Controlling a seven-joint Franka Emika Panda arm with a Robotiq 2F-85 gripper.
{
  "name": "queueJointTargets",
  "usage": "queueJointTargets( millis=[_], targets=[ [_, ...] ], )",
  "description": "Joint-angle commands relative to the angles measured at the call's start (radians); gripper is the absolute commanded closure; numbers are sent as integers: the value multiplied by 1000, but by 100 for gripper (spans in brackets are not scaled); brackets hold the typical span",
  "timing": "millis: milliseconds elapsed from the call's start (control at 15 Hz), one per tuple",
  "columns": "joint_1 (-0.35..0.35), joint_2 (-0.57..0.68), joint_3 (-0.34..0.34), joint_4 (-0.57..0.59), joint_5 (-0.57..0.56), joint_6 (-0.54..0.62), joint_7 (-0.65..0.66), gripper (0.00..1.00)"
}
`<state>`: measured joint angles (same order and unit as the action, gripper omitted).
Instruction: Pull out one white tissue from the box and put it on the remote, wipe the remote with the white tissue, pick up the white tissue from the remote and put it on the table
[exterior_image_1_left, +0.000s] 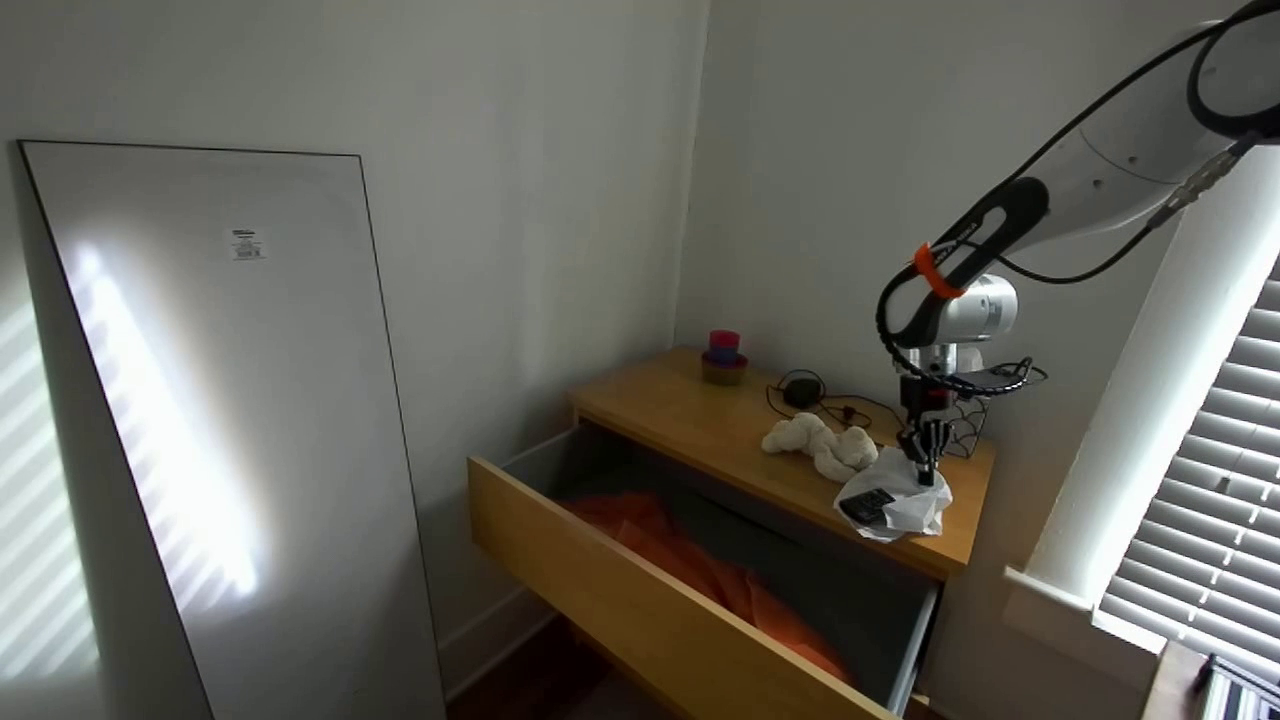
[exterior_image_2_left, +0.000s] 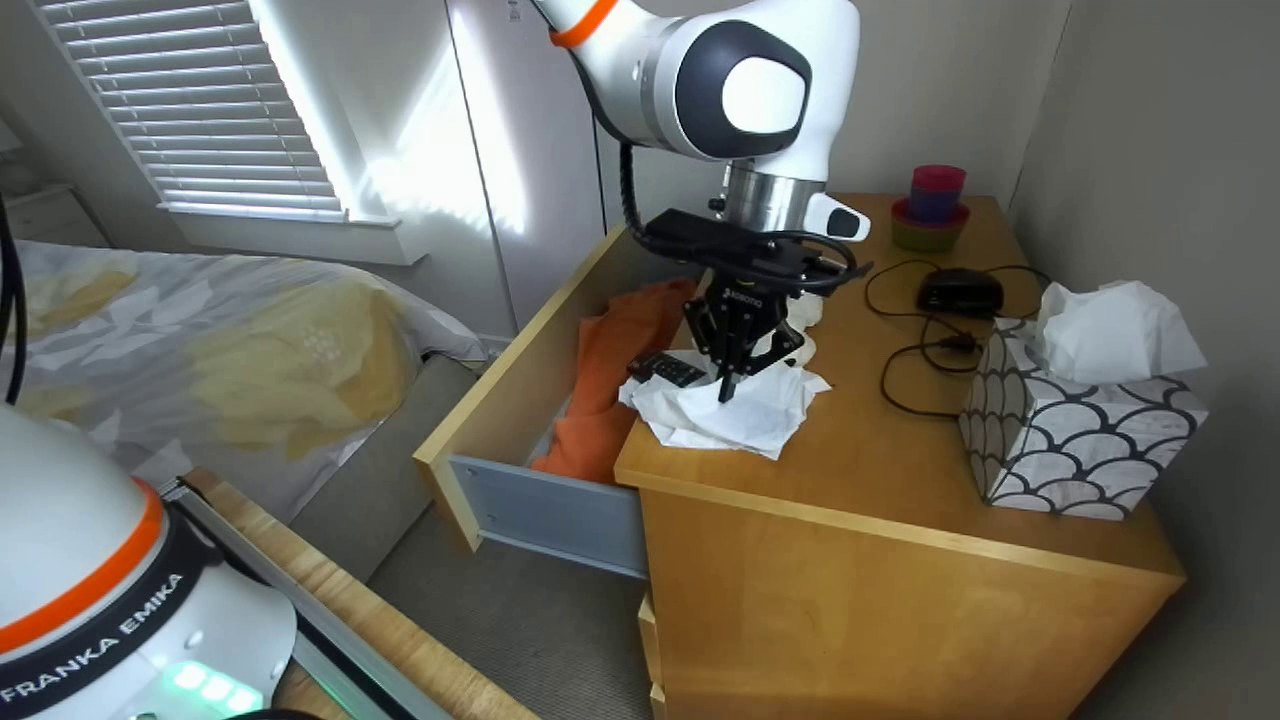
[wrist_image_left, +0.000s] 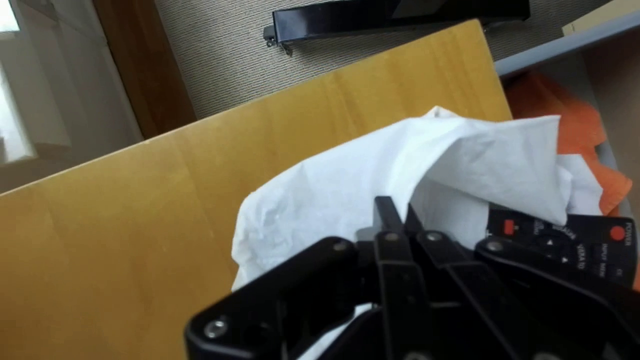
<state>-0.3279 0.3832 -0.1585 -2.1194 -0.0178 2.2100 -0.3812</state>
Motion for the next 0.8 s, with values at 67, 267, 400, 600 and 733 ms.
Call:
queueJointTargets(
  millis=[67, 267, 400, 600, 733],
  targets=[
    [-28, -3, -14, 17, 22, 10, -28, 100],
    [-42, 21, -9, 57, 31, 2, -54, 100],
    [-48, 41, -2, 84, 40, -11, -74, 100],
    [-43, 72, 8, 107, 48, -36, -87, 100],
    [-39, 100, 16, 120, 47, -37, -86, 100]
  ],
)
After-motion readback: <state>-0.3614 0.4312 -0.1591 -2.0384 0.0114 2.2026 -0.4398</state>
